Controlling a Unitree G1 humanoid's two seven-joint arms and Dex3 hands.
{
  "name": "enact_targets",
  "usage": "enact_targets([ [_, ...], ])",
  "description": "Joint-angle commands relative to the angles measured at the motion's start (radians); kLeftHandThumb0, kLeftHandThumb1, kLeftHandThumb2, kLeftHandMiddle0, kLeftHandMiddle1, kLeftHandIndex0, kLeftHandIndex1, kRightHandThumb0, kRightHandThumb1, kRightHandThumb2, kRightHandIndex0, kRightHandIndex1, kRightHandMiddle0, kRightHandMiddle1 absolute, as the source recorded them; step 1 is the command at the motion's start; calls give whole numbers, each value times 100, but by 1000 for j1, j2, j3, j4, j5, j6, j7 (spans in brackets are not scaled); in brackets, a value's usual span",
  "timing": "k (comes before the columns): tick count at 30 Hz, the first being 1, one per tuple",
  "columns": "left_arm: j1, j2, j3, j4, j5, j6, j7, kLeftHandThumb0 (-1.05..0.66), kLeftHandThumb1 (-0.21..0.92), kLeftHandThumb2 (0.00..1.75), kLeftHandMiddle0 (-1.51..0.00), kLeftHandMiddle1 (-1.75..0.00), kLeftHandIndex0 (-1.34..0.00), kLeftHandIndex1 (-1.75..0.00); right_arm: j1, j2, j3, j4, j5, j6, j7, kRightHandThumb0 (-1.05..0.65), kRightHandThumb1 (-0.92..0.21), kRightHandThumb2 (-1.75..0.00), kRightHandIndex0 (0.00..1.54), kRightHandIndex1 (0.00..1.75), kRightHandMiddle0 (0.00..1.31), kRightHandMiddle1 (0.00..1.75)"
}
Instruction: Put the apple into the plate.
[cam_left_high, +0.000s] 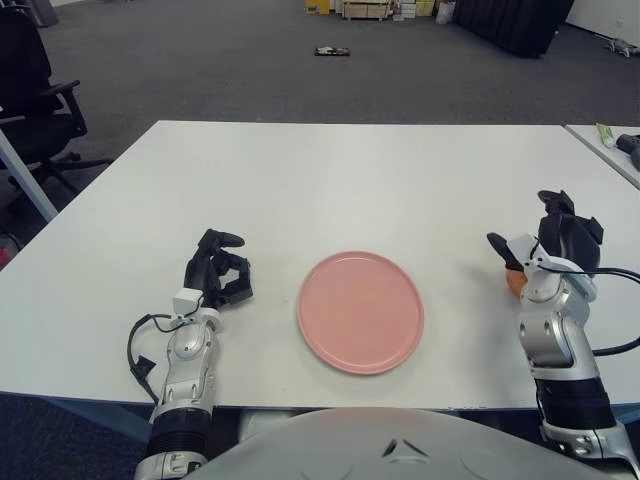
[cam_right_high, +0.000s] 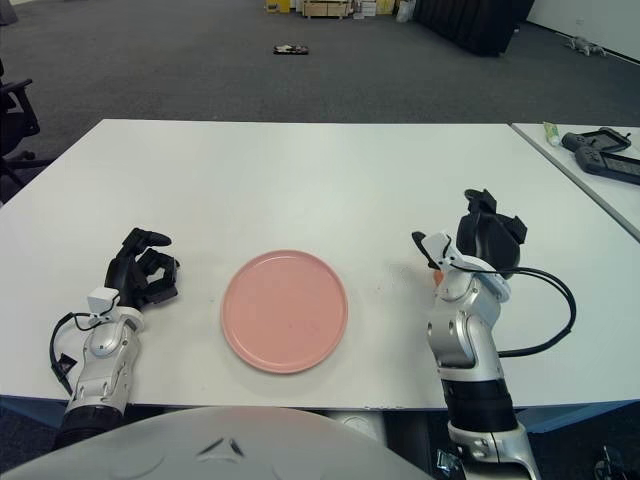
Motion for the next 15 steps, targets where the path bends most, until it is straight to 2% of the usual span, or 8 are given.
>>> enact_targets([
  [1,5,1,-1,25,-8,22,-12,-1,32,133,-55,-175,-43,-175,-2,-9,14,-23,-34,59,49,-95,-56,-47,0,1,0,0],
  [4,4,-3,2,27,-17,19,-17,-1,33,132,-55,-175,-43,-175,3,-13,21,-14,-49,94,72,-101,-62,-38,0,0,0,0],
  [10,3,-4,2,28,-18,16,-17,-1,33,132,-54,-175,-43,-175,13,-21,35,-7,-75,143,104,-104,-68,-31,0,0,0,0],
  [15,4,-2,0,25,-14,19,-16,-1,39,124,-48,-175,-40,-175,70,-20,48,-29,-91,156,119,-105,-74,-22,0,0,0,0],
])
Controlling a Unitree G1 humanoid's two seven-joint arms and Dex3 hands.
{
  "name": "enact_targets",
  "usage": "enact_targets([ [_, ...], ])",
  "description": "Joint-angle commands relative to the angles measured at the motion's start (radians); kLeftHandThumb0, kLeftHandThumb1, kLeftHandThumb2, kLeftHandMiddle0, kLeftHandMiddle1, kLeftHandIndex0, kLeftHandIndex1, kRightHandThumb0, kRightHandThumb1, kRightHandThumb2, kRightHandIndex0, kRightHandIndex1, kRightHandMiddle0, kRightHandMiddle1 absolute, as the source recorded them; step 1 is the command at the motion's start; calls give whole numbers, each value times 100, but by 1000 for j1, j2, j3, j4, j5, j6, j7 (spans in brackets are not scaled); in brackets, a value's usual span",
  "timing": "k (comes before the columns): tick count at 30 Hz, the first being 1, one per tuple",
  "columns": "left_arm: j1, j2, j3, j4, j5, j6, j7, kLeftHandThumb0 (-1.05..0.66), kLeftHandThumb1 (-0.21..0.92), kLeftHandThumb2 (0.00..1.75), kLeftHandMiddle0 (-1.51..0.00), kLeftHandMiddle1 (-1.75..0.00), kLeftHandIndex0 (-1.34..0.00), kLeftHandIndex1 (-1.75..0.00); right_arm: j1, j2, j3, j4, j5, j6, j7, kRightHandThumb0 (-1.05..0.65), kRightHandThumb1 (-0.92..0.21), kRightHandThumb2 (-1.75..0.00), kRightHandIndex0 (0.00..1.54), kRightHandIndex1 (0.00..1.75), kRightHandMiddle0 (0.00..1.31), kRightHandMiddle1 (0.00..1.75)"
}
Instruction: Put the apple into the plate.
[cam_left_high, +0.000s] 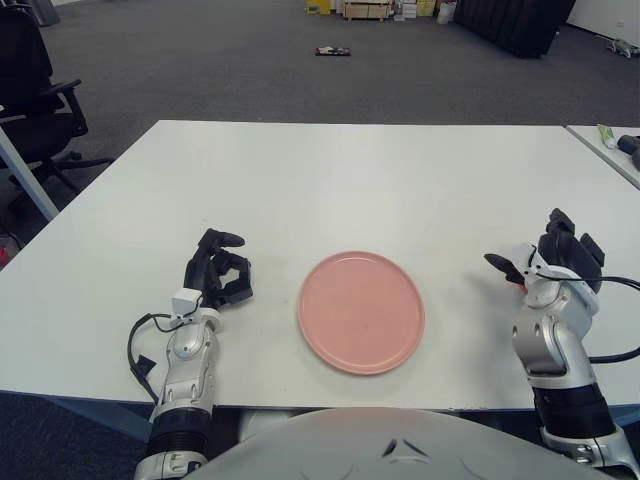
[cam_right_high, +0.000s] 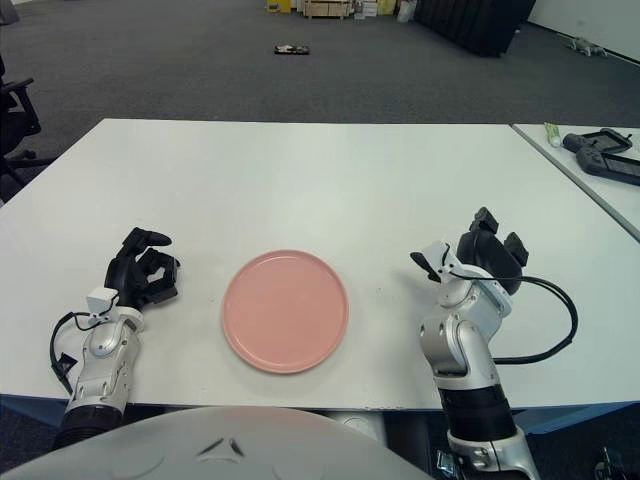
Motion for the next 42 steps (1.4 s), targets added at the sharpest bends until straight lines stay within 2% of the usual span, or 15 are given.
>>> enact_targets([
  [1,6,0,-2,22,1,27,-2,-1,40,124,-48,-175,-39,-175,39,-3,10,-24,-19,16,14,-105,-74,-21,0,0,0,0],
  [4,7,0,-3,20,3,34,1,-1,40,123,-47,-175,-39,-175,63,6,13,-40,-22,26,20,-105,-75,-20,0,0,0,0],
  [9,7,-1,-2,16,5,42,5,-1,34,130,-52,-175,-44,-173,96,25,20,-61,-26,52,25,-105,-76,-19,0,0,0,0],
  [14,5,-3,1,18,-1,43,5,-1,33,131,-53,-175,-46,-172,147,78,23,-73,-27,60,-21,-105,-75,-17,0,0,0,0],
  [17,4,-1,0,17,4,41,6,-1,33,131,-54,-175,-46,-172,199,136,15,-58,-21,26,-105,-103,-74,-17,0,0,0,0],
  [24,-3,6,3,21,1,46,0,-1,33,131,-54,-175,-46,-172,238,209,-3,-18,-11,-14,-227,-96,-72,-18,2,1,0,0],
  [25,-4,8,3,24,2,43,-2,-1,33,131,-53,-175,-46,-172,242,217,-7,-7,-9,-18,-243,-95,-69,-23,1,16,0,0],
  [28,-9,13,3,30,1,40,-8,-1,32,131,-53,-175,-46,-172,246,231,-14,17,-5,-28,-272,-97,-65,-32,0,43,0,0],
  [31,-13,17,4,36,-2,38,-13,-1,32,132,-53,-175,-46,-172,244,241,-18,35,-4,-30,-291,-97,-64,-36,0,59,0,0],
  [34,-16,20,5,42,-4,37,-16,-1,32,132,-53,-175,-46,-173,230,256,-26,57,-4,-19,-308,-97,-63,-38,0,68,0,0],
  [42,-22,16,15,44,-36,52,-29,-1,34,130,-51,-175,-46,-173,152,301,-57,134,-2,36,-358,-95,-64,-42,0,74,0,0],
])
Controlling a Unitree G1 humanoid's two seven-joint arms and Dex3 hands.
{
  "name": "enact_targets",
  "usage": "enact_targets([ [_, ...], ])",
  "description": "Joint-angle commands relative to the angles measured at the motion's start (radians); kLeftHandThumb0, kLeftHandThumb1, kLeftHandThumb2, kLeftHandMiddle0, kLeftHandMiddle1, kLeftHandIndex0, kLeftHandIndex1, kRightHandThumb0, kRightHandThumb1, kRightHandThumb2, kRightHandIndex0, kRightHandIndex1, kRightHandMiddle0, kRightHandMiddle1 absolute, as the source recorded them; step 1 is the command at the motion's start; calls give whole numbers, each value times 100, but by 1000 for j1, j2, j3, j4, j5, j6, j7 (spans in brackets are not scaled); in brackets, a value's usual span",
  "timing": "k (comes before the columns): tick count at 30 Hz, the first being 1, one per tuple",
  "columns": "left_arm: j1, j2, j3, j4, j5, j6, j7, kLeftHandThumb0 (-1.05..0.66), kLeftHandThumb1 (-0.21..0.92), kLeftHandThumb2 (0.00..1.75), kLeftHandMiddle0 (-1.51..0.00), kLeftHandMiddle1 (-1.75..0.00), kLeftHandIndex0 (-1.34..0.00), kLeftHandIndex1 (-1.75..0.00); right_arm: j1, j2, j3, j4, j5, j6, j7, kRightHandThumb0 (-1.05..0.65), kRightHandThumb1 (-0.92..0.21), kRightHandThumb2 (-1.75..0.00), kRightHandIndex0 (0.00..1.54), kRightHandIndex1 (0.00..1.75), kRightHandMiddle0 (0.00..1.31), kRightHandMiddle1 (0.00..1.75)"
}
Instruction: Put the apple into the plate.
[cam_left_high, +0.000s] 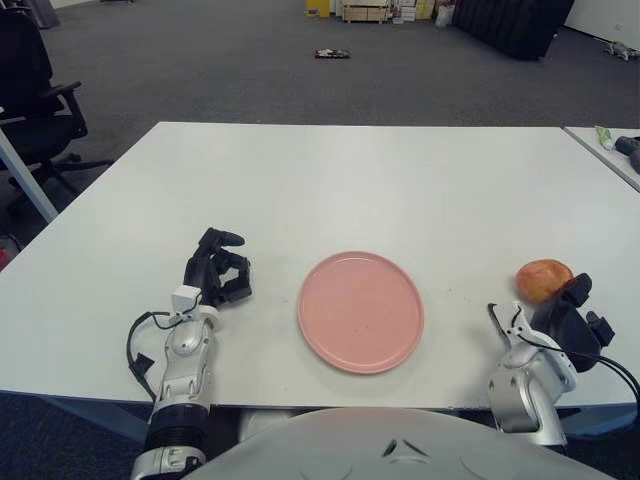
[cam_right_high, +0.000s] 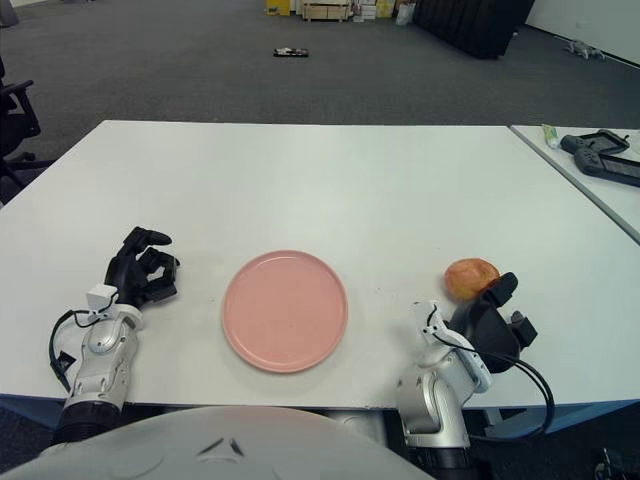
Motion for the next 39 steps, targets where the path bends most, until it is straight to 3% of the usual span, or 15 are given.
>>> enact_targets([
  [1,-1,-2,8,21,-18,35,-9,-1,34,130,-50,-175,-45,-173,-38,38,-16,53,21,30,-7,-95,-64,-42,0,76,0,0],
  [6,-1,-5,14,19,-32,36,-11,-1,38,126,-46,-174,-44,-174,-75,73,-45,106,42,14,-72,-92,-66,-44,0,77,0,0],
  [13,3,3,13,16,-22,33,0,-1,40,123,-45,-173,-44,-175,-146,94,-137,297,128,-108,-212,-81,-62,-60,0,81,2,1],
  [16,4,8,12,17,-10,29,5,-1,40,123,-44,-174,-43,-175,-165,96,-168,368,162,-170,-271,-78,-62,-66,0,92,0,22],
  [22,5,11,17,20,-20,30,-8,-1,40,123,-44,-175,-43,-175,-215,99,-229,504,237,-298,-395,-72,-63,-68,0,103,0,46],
  [34,10,17,19,7,-21,44,-11,-1,39,125,-47,-175,-41,-175,-290,94,-306,685,337,-474,-598,-64,-60,-77,0,130,0,75],
  [39,12,22,17,6,-12,44,-10,-1,41,122,-45,-175,-40,-175,-309,83,-312,741,360,-533,-653,-63,-60,-79,0,132,0,82],
])
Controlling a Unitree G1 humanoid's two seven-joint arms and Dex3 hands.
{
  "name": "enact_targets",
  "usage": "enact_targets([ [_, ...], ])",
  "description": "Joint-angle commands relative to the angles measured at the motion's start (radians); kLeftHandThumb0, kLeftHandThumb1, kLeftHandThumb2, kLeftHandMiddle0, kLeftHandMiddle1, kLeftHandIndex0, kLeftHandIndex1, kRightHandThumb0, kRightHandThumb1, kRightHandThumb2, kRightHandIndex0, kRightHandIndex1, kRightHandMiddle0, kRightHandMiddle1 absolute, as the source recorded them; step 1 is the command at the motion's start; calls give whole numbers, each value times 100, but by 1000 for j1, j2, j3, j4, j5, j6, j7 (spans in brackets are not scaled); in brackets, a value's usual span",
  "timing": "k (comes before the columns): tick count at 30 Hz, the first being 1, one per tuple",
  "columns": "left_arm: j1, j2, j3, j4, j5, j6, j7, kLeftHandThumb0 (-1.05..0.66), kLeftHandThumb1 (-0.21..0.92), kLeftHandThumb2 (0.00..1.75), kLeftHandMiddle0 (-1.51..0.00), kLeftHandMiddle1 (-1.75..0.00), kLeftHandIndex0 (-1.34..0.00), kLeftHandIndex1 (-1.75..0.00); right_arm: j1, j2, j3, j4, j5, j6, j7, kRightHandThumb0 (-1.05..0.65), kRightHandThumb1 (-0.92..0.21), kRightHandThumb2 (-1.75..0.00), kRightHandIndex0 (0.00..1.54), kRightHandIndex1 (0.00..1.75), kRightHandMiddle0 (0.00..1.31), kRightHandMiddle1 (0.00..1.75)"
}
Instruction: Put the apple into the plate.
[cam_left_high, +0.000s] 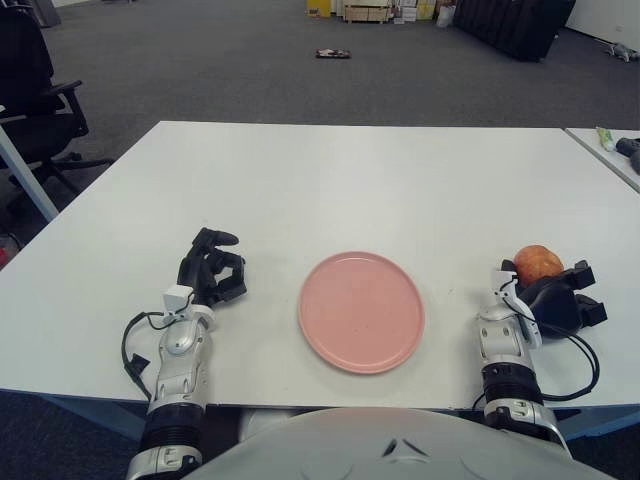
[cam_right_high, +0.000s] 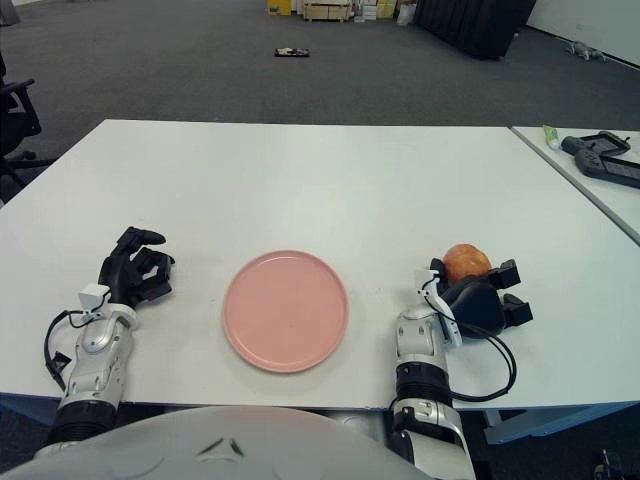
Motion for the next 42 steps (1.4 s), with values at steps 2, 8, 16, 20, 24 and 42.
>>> enact_targets([
  [2,12,10,0,13,14,23,0,-1,41,122,-45,-175,-40,-175,25,9,-8,110,48,-38,-35,-62,-60,-80,0,132,0,84],
  [8,12,18,-4,14,35,20,6,-1,40,124,-46,-175,-41,-174,6,-6,-7,166,73,-98,-80,-61,-59,-82,0,134,0,88],
  [16,10,9,6,8,12,38,-1,-1,37,125,-48,-175,-45,-171,-21,-36,17,252,76,-164,-138,-61,-57,-89,0,162,0,142],
  [20,9,5,10,4,0,45,-2,-1,37,126,-49,-175,-45,-171,-32,-52,29,288,78,-199,-154,-47,-60,-92,11,172,25,167],
  [24,9,3,11,3,-3,44,-1,-1,36,127,-49,-175,-45,-172,-40,-70,41,320,82,-245,-169,-44,-54,-102,31,174,40,173],
  [42,6,1,13,4,-13,48,1,-1,39,124,-46,-175,-42,-175,-123,-122,88,473,109,-358,-279,-49,-28,-136,120,175,64,175],
])
